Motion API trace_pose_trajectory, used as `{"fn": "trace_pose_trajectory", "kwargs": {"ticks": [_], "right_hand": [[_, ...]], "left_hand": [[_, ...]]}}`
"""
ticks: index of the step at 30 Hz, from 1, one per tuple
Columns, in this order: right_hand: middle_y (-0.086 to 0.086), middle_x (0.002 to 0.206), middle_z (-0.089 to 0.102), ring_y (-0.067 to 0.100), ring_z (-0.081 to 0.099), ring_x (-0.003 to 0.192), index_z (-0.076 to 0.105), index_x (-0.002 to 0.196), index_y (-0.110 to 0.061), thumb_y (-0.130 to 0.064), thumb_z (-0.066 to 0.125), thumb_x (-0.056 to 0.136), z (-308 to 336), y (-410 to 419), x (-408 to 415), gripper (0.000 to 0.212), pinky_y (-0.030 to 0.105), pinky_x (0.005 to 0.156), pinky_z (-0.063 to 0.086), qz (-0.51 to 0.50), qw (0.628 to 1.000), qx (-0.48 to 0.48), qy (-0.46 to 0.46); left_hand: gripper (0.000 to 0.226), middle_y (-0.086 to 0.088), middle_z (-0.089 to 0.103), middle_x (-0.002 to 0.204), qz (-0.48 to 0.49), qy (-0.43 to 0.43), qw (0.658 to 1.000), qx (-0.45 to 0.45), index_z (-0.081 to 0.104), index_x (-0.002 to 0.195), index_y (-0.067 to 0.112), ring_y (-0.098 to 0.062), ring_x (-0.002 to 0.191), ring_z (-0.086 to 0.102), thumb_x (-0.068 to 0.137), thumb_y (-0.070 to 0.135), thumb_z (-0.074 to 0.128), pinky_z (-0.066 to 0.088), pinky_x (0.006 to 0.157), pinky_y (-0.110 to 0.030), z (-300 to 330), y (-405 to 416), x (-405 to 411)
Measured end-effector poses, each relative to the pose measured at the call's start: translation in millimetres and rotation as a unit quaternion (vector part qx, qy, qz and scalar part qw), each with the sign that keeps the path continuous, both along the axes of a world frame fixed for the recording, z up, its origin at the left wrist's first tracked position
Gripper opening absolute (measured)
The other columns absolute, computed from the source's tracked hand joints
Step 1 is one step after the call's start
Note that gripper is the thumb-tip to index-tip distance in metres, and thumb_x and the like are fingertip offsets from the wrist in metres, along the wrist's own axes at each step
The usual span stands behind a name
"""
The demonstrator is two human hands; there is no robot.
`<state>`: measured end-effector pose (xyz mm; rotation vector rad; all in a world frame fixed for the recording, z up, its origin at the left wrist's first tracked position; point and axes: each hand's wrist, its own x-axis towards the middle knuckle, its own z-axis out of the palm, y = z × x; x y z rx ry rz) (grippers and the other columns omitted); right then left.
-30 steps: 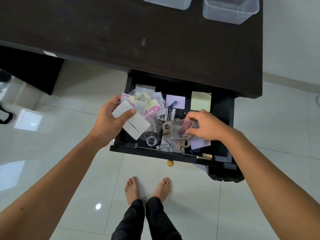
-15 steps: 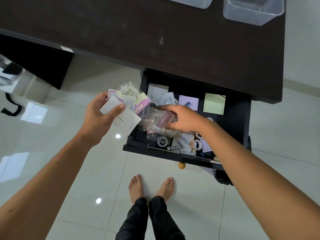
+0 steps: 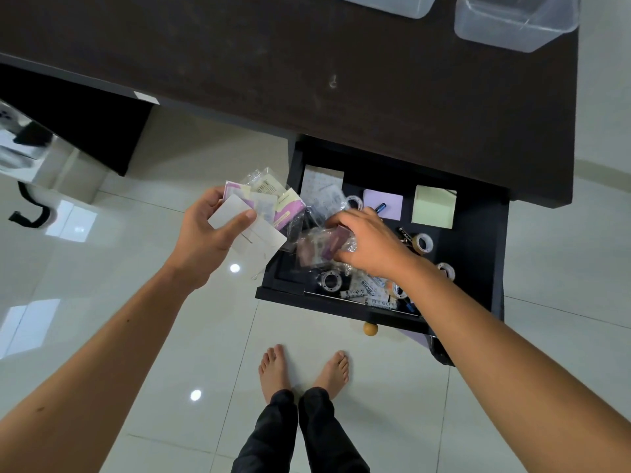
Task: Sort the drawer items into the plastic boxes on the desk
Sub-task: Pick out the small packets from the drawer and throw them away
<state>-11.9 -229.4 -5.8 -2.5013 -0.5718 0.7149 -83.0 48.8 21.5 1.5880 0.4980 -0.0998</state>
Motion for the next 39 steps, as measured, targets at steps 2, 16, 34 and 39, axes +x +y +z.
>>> {"fn": "trace_pose_trajectory", "kwargs": {"ticks": [2, 16, 34, 39], "right_hand": [[-0.006, 0.131, 0.064, 0.017, 0.044, 0.122, 0.063, 0.14, -0.022, -0.032, 0.086, 0.085, -3, 0, -3, 0.061, 0.035, 0.1, 0.041, 0.001, 1.0, -0.002, -0.002], [0.002, 0.173, 0.025, 0.027, 0.011, 0.162, 0.072, 0.101, -0.024, -0.034, 0.088, 0.079, -4, -3, 4, 0.029, 0.054, 0.128, 0.012, 0.021, 0.998, -0.026, -0.056], [0.001, 0.151, 0.047, 0.023, 0.039, 0.138, 0.07, 0.123, -0.011, -0.039, 0.085, 0.081, 2, -7, 1, 0.052, 0.046, 0.119, 0.034, 0.029, 0.999, -0.042, -0.011], [-0.01, 0.119, 0.05, 0.014, 0.031, 0.112, 0.057, 0.118, -0.021, -0.034, 0.085, 0.081, 4, -3, -3, 0.048, 0.045, 0.105, 0.036, 0.021, 0.998, -0.038, -0.035]], "left_hand": [[0.029, -0.003, 0.072, 0.108, -0.001, 0.001, 1.0, -0.004, 0.065, 0.122, 0.009, -0.019, 0.092, 0.07, 0.095, 0.011, 0.075, 0.061, 0.072, -0.03, 0, 0, 0], [0.022, 0.006, 0.073, 0.099, -0.012, -0.004, 1.0, -0.004, 0.066, 0.115, 0.017, -0.01, 0.086, 0.071, 0.096, 0.008, 0.074, 0.06, 0.072, -0.025, -1, -1, -4], [0.028, 0.002, 0.073, 0.105, -0.03, 0.003, 0.999, 0.011, 0.064, 0.122, 0.008, -0.009, 0.087, 0.072, 0.096, 0.01, 0.074, 0.059, 0.069, -0.024, 1, -2, 6], [0.027, 0.006, 0.074, 0.102, -0.034, 0.004, 0.999, 0.01, 0.065, 0.121, 0.009, -0.008, 0.087, 0.073, 0.096, 0.01, 0.074, 0.06, 0.071, -0.024, 2, -2, 7]]}}
